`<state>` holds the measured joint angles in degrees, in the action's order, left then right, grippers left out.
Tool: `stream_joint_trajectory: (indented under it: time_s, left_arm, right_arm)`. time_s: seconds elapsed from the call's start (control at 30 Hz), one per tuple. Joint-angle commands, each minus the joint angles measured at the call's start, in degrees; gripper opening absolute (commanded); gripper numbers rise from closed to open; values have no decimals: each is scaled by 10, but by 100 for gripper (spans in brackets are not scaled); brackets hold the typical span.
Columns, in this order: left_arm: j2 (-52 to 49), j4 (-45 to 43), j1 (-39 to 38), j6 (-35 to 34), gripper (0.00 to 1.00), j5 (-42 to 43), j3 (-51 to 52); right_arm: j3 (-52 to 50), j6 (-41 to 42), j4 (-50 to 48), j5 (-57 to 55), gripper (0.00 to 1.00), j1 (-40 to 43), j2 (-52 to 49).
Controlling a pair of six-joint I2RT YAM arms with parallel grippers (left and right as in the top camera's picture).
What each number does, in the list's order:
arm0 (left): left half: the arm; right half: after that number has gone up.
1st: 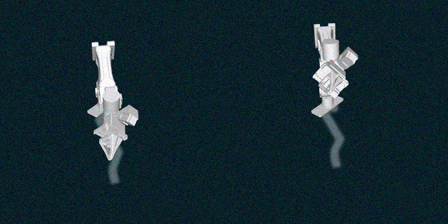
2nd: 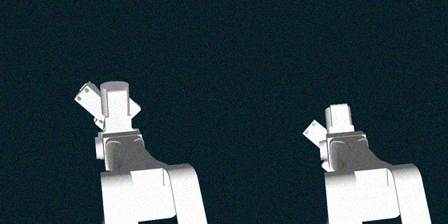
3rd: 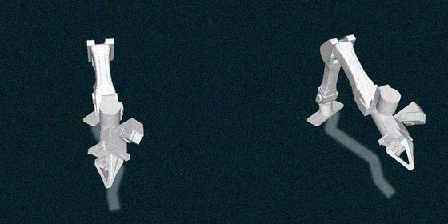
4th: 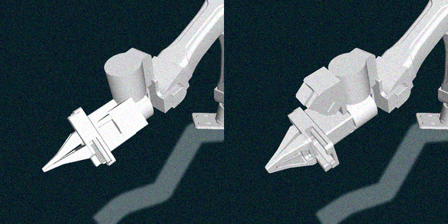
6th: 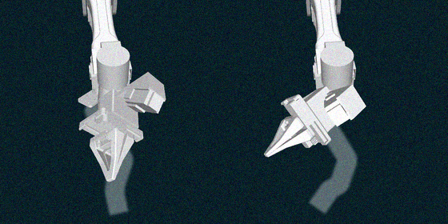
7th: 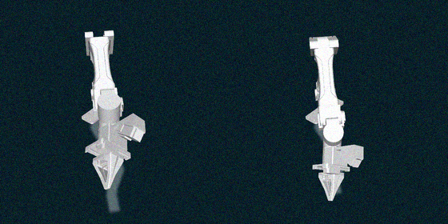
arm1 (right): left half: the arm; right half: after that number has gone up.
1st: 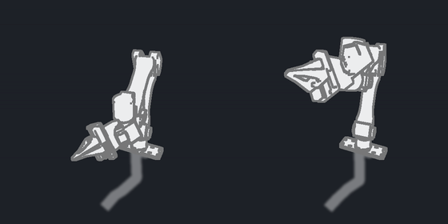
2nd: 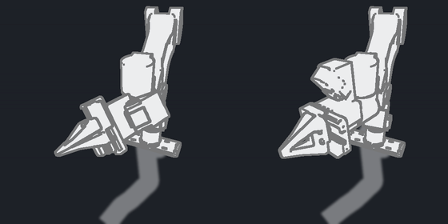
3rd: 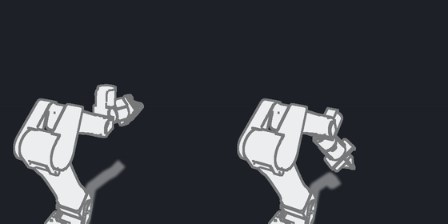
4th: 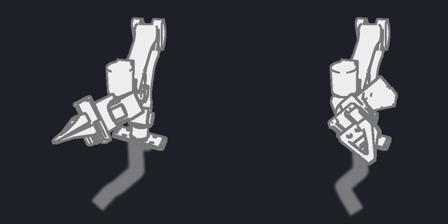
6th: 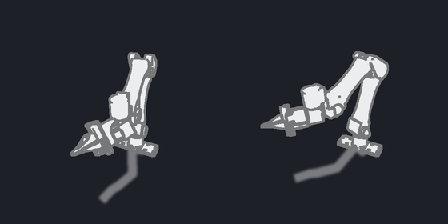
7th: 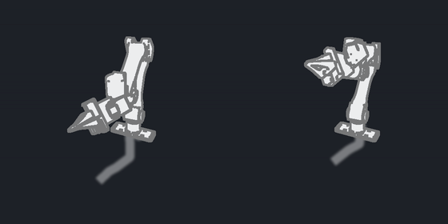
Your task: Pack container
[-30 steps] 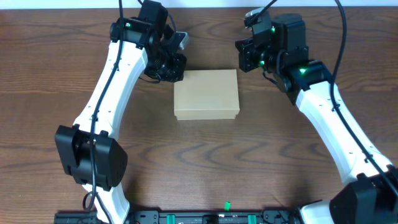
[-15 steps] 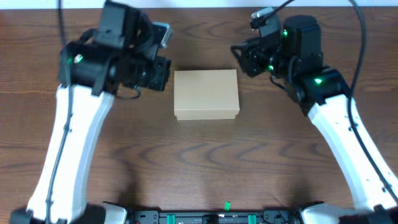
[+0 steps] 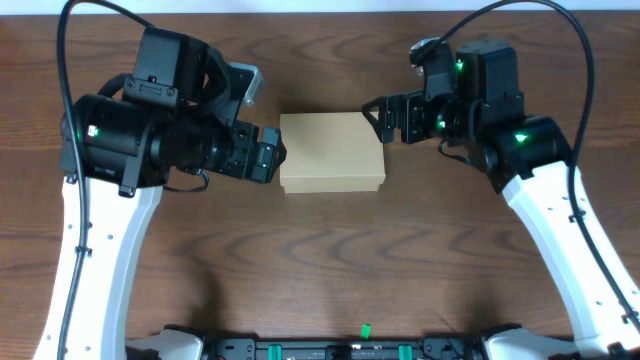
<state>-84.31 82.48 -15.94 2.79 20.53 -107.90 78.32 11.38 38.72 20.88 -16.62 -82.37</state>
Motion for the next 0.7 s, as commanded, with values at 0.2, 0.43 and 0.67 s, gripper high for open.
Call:
stream_joint_trajectory:
  time_s: [0.2, 0.43, 0.67]
  left_arm:
    - [3, 2, 3, 0, 95, -6, 0]
    - [3, 2, 3, 0, 95, -21, 0]
    - [12, 2, 3, -1, 95, -95, 0]
  right_arm:
    - [7, 10, 10, 3, 99, 5, 3]
    - [7, 10, 10, 3, 99, 5, 3]
    - [7, 10, 10, 3, 99, 5, 3]
